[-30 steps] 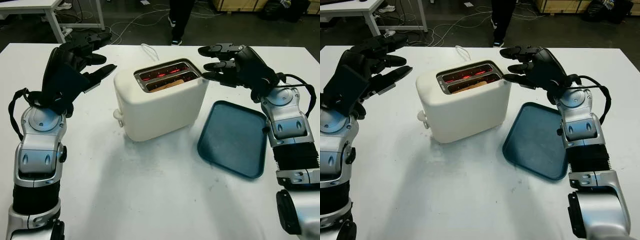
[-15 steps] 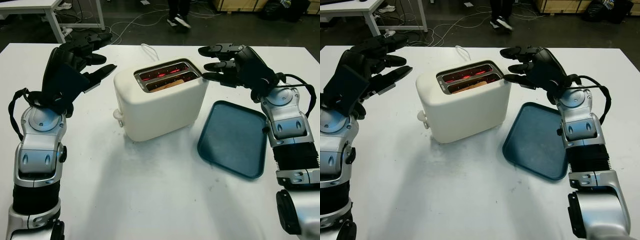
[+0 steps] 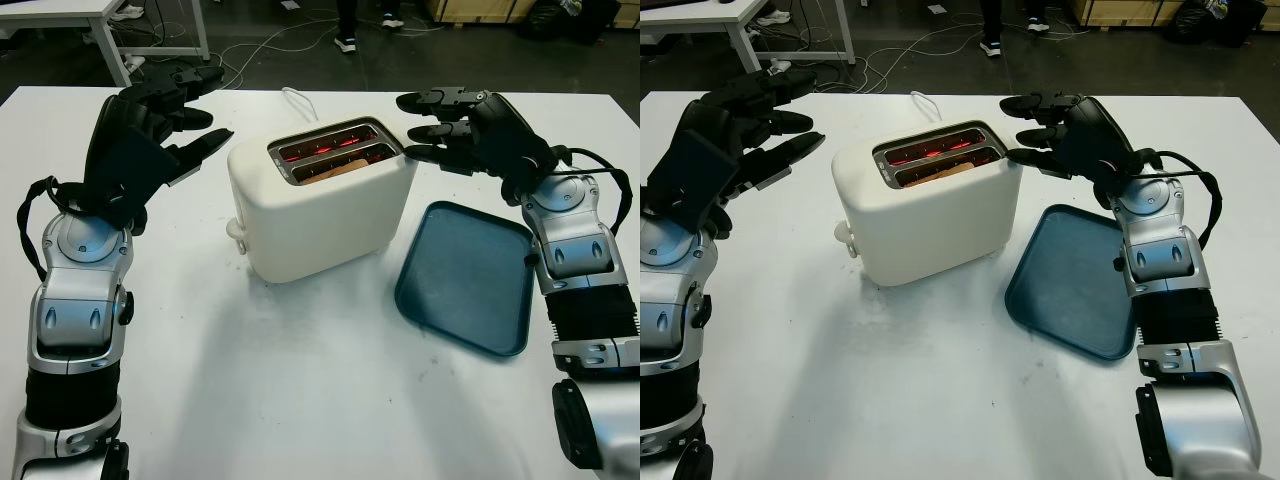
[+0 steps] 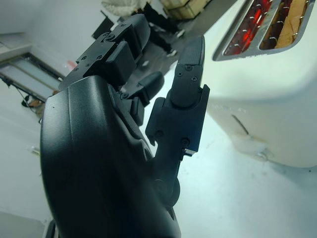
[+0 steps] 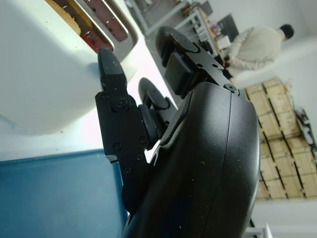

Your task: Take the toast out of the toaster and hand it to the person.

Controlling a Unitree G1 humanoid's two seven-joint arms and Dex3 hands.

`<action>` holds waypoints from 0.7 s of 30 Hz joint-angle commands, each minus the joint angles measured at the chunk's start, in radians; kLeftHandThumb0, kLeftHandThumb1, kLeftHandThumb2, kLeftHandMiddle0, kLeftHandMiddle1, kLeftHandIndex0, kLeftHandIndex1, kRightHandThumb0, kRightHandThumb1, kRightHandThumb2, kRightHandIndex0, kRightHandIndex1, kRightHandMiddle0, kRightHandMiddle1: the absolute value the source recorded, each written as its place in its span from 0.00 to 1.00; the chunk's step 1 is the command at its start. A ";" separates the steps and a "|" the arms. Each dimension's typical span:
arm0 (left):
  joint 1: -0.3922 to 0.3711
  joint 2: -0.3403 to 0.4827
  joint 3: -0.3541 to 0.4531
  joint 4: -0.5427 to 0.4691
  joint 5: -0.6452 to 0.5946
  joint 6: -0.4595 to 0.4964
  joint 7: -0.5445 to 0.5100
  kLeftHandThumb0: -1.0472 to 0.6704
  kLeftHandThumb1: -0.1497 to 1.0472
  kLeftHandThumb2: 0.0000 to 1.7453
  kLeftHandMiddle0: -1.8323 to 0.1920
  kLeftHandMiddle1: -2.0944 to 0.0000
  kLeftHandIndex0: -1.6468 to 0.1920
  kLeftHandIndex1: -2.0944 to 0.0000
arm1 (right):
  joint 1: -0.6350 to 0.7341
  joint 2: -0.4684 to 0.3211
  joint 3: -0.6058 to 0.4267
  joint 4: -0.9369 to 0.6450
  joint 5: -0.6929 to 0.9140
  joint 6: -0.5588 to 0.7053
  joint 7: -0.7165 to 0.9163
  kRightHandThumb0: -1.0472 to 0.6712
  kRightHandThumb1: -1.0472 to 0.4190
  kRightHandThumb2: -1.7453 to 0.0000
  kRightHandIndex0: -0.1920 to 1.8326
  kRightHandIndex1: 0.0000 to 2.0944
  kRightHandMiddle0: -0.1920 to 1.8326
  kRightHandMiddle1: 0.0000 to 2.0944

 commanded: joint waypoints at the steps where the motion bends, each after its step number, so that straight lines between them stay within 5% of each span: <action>1: -0.002 0.000 -0.002 -0.001 -0.004 -0.003 -0.004 0.38 0.89 0.02 0.77 0.55 0.59 0.92 | 0.007 0.007 -0.008 0.009 0.012 -0.025 -0.016 0.44 0.09 0.97 0.44 0.05 0.41 0.00; 21: 0.016 -0.007 0.004 -0.022 0.002 0.012 0.008 0.37 0.89 0.03 0.79 0.56 0.61 0.91 | 0.037 0.039 -0.023 -0.027 0.010 -0.022 -0.086 0.45 0.09 0.86 0.36 0.00 0.33 0.00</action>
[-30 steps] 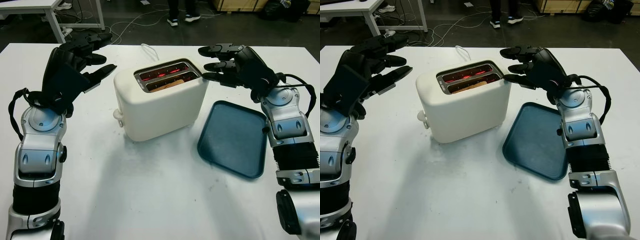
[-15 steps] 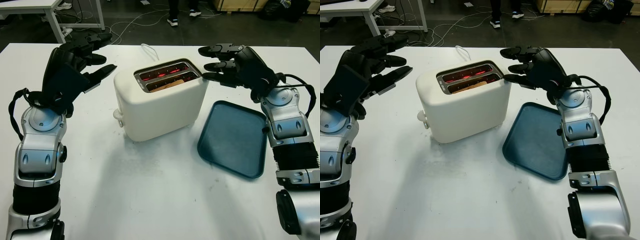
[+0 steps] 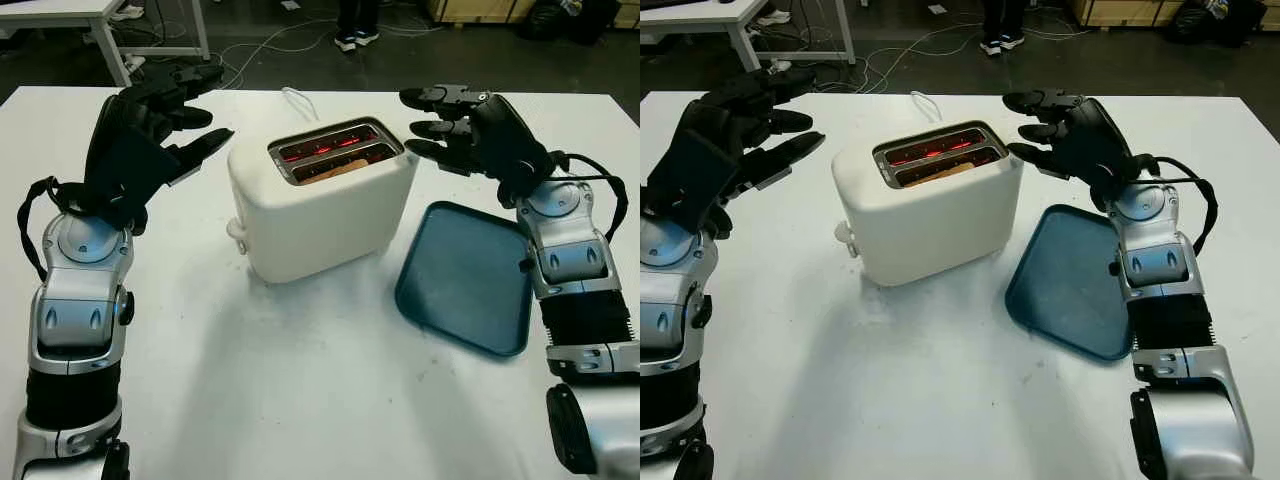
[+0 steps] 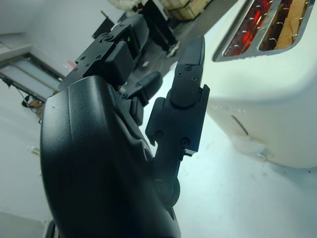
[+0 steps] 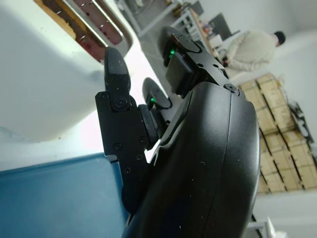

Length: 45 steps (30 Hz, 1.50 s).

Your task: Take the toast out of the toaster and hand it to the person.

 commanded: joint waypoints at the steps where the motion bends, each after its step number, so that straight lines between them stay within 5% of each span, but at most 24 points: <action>1: 0.016 -0.005 0.005 -0.019 0.002 0.013 0.009 0.37 0.89 0.03 0.79 0.56 0.61 0.91 | 0.014 0.011 -0.011 -0.010 0.012 -0.013 -0.018 0.45 0.09 0.86 0.35 0.00 0.33 0.00; 45: 0.012 -0.009 0.004 -0.022 0.003 0.031 0.004 0.38 0.89 0.03 0.76 0.61 0.61 0.91 | 0.009 0.016 -0.020 -0.002 0.016 0.017 -0.037 0.43 0.09 0.85 0.33 0.01 0.32 0.01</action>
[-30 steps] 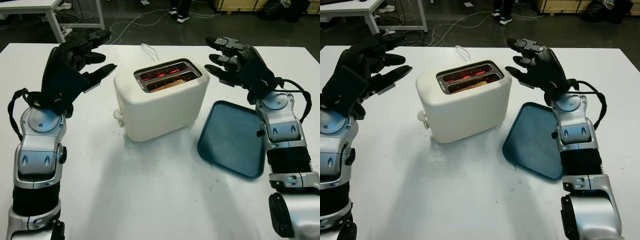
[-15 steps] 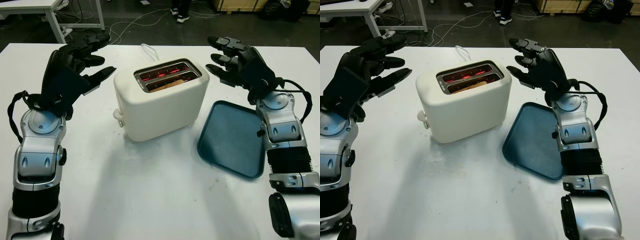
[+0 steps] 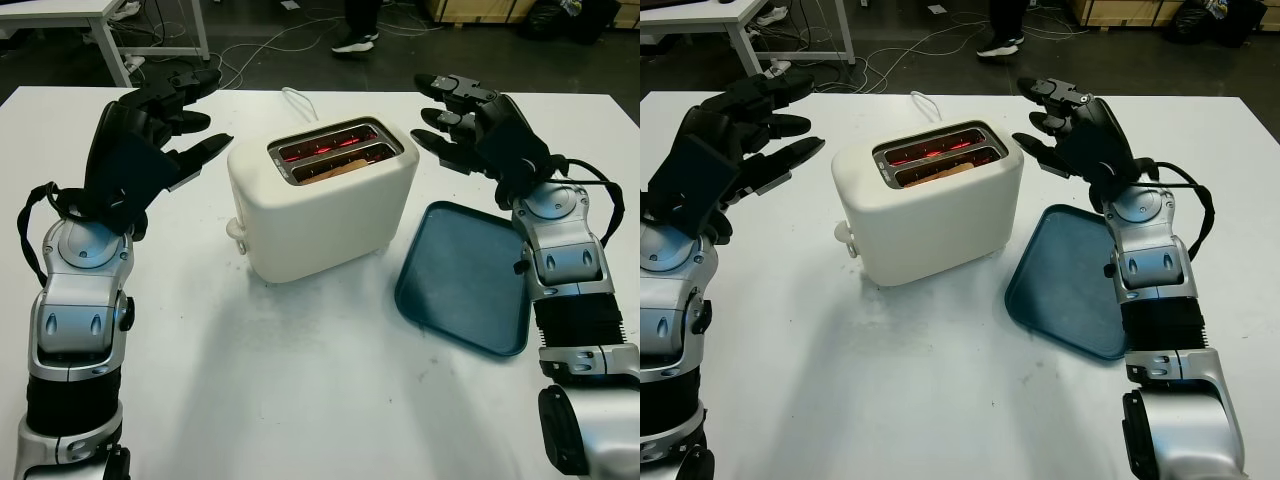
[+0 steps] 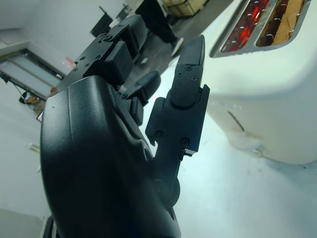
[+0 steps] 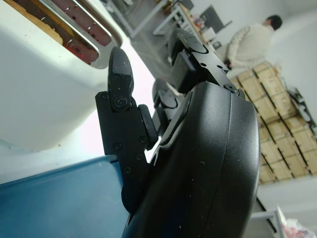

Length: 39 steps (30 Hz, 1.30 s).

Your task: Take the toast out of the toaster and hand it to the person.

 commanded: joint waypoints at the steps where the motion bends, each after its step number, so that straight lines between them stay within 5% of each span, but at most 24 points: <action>1: -0.006 -0.001 0.005 0.001 -0.004 0.006 0.002 0.38 0.89 0.03 0.76 0.61 0.61 0.91 | 0.006 -0.009 0.001 -0.004 -0.001 0.002 -0.003 0.44 0.09 0.85 0.33 0.01 0.32 0.01; 39: 0.001 -0.001 0.008 0.004 -0.001 -0.012 0.006 0.39 0.89 0.04 0.77 0.60 0.61 0.90 | 0.010 -0.009 -0.002 0.001 0.002 -0.003 0.004 0.43 0.09 0.85 0.34 0.01 0.32 0.00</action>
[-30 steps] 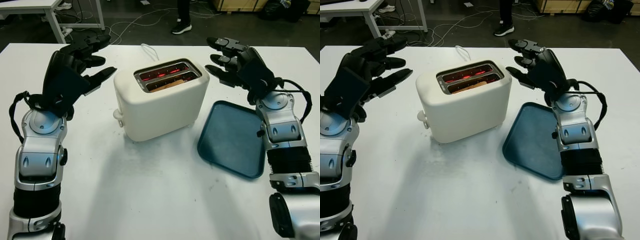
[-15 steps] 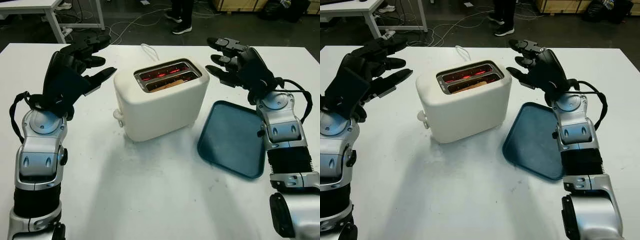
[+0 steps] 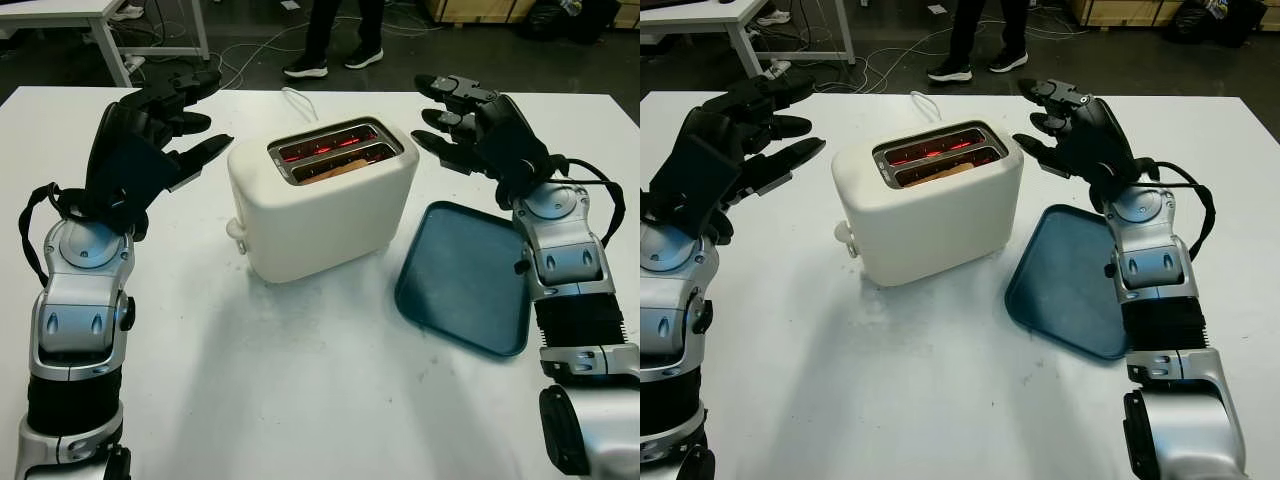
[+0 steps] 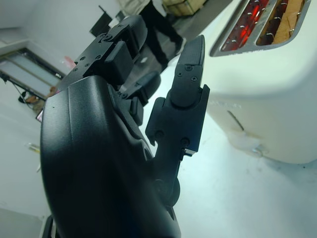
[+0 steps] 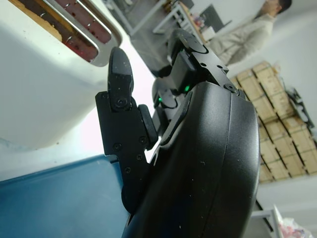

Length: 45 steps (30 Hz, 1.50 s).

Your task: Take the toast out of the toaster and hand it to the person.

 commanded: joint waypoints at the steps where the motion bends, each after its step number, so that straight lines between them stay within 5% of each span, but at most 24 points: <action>1: 0.002 -0.003 0.008 -0.002 -0.001 -0.011 0.009 0.39 0.89 0.04 0.77 0.60 0.61 0.90 | 0.011 -0.006 -0.001 0.001 0.007 -0.004 0.002 0.43 0.09 0.85 0.34 0.01 0.32 0.00; 19: 0.003 -0.001 0.007 -0.009 0.002 0.000 0.009 0.39 0.89 0.04 0.76 0.61 0.61 0.91 | 0.001 -0.003 -0.015 0.034 0.037 -0.049 0.015 0.43 0.09 0.91 0.36 0.01 0.34 0.01; 30: 0.005 -0.001 0.005 -0.001 0.002 -0.014 0.009 0.39 0.89 0.04 0.76 0.61 0.61 0.91 | -0.251 -0.013 -0.015 0.244 0.081 -0.259 0.100 0.40 0.25 1.00 0.52 0.10 0.47 0.06; 34: 0.003 -0.002 0.003 -0.005 0.005 0.000 0.011 0.40 0.89 0.03 0.76 0.61 0.61 0.91 | -0.360 -0.005 0.031 0.331 0.046 -0.327 0.121 0.35 0.28 1.00 0.56 0.15 0.52 0.08; 38: 0.000 -0.005 0.006 -0.004 -0.002 -0.001 0.008 0.40 0.89 0.03 0.76 0.61 0.61 0.91 | -0.394 -0.003 0.126 0.280 -0.083 -0.343 0.073 0.31 0.28 1.00 0.48 0.30 0.54 0.08; 45: -0.001 0.000 0.015 0.003 -0.014 -0.009 -0.003 0.42 0.89 0.04 0.75 0.60 0.60 0.90 | -0.430 0.004 0.236 0.309 -0.162 -0.421 0.141 0.44 0.28 1.00 0.50 0.31 0.54 0.07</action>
